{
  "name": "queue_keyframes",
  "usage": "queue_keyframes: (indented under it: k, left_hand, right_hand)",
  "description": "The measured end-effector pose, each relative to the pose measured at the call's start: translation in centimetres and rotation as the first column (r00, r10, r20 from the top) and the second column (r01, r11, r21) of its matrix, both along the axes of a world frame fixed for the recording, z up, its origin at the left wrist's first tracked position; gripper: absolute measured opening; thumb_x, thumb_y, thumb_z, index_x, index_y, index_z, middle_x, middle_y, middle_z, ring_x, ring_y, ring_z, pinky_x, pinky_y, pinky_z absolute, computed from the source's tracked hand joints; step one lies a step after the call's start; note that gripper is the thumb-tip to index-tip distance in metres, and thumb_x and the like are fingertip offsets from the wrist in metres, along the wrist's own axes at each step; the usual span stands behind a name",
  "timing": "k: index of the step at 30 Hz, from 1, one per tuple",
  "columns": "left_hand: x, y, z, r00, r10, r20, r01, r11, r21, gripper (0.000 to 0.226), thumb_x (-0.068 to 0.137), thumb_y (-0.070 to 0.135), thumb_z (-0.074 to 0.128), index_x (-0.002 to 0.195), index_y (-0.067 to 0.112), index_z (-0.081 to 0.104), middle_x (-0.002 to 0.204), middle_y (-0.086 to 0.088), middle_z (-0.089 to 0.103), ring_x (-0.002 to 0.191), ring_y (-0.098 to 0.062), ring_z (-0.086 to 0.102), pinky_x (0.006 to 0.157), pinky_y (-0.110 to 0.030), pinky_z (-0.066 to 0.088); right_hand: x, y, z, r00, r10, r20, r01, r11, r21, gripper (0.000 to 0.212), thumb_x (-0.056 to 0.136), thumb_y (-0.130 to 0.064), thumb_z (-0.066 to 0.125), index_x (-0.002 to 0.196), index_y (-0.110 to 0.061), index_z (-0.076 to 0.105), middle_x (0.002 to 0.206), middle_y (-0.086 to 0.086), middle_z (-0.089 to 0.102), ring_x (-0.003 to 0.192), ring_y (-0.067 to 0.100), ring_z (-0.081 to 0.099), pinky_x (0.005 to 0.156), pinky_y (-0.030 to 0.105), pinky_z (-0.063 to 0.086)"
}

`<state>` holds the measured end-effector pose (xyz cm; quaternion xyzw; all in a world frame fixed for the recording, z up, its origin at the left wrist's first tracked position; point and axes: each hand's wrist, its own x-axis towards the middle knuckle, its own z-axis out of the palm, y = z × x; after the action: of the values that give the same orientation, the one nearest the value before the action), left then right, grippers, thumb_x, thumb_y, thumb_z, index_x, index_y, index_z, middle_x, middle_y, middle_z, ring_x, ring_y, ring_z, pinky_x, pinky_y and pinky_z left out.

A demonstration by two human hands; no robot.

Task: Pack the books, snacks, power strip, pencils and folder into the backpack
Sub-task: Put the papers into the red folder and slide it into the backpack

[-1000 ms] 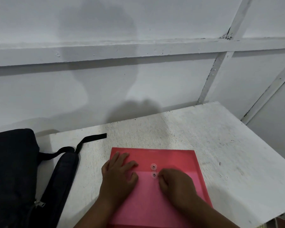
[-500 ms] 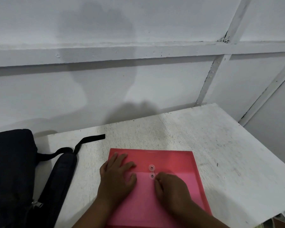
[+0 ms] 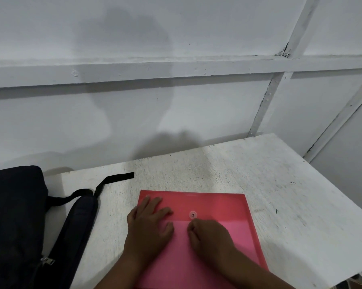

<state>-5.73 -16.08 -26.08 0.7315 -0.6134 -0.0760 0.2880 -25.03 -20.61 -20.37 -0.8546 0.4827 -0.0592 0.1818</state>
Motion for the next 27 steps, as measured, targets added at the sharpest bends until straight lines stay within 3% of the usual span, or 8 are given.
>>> queue_keyframes:
  k: [6,14,16,20,23,27]
  left_hand:
    - [0.1,0.0,0.0,1.000,-0.004,-0.006,0.004,1.000,0.002,0.038,0.075,0.055,0.055,0.110,0.047,0.068,0.144,0.015,0.051,0.146,-0.012,0.028,0.112,-0.040,0.021]
    - [0.1,-0.1,0.3,1.000,-0.003,0.015,0.003,1.000,0.003,0.037,0.074,0.052,0.056,0.108,0.046,0.069,0.142,0.013,0.054,0.145,-0.016,0.034,0.109,-0.041,0.024]
    - [0.1,-0.1,0.3,1.000,-0.002,0.006,0.002,1.000,0.002,0.037,0.074,0.051,0.056,0.108,0.046,0.069,0.141,0.013,0.054,0.145,-0.017,0.034,0.109,-0.041,0.024]
    - [0.1,-0.1,0.4,1.000,-0.004,-0.002,0.004,1.000,0.001,0.036,0.074,0.051,0.056,0.108,0.047,0.068,0.141,0.014,0.054,0.145,-0.017,0.034,0.109,-0.040,0.023]
    - [0.1,-0.1,0.4,1.000,-0.004,0.000,0.004,1.000,0.005,0.036,0.074,0.051,0.056,0.108,0.046,0.068,0.141,0.014,0.054,0.145,-0.017,0.034,0.109,-0.040,0.022]
    - [0.1,-0.1,0.3,1.000,-0.012,0.004,0.012,1.000,0.011,0.035,0.075,0.051,0.056,0.108,0.046,0.068,0.141,0.014,0.053,0.146,-0.016,0.032,0.109,-0.040,0.021]
  right_hand:
    - [1.1,-3.2,0.3,0.997,0.073,0.018,-0.073,0.997,-0.029,0.021,0.094,-0.029,0.048,0.102,-0.025,0.067,0.104,0.000,0.072,0.099,0.024,0.063,0.079,0.033,0.045]
    - [2.8,-8.0,2.9,0.975,0.193,-0.112,-0.192,0.981,0.025,0.014,0.079,-0.020,0.072,0.093,-0.023,0.074,0.100,-0.003,0.067,0.093,0.017,0.062,0.078,0.029,0.047]
    - [2.8,-8.8,3.3,0.970,0.214,-0.119,-0.207,0.976,0.064,0.013,0.074,-0.021,0.076,0.087,-0.021,0.075,0.087,-0.007,0.064,0.084,0.012,0.060,0.072,0.028,0.049]
    - [2.2,-10.1,3.6,0.949,0.301,-0.097,-0.288,0.949,0.131,0.012,0.080,-0.012,0.071,0.087,-0.018,0.078,0.065,-0.019,0.048,0.063,-0.002,0.047,0.061,0.018,0.037]
    - [2.3,-10.4,3.3,0.946,0.314,-0.079,-0.307,0.947,0.094,0.013,0.083,-0.014,0.068,0.090,-0.018,0.078,0.066,-0.020,0.045,0.066,0.000,0.047,0.068,0.022,0.038]
    - [3.3,-9.6,2.6,0.947,0.318,-0.038,-0.317,0.948,0.030,0.010,0.083,-0.019,0.069,0.089,-0.020,0.077,0.075,-0.013,0.050,0.085,0.012,0.057,0.068,0.026,0.037]
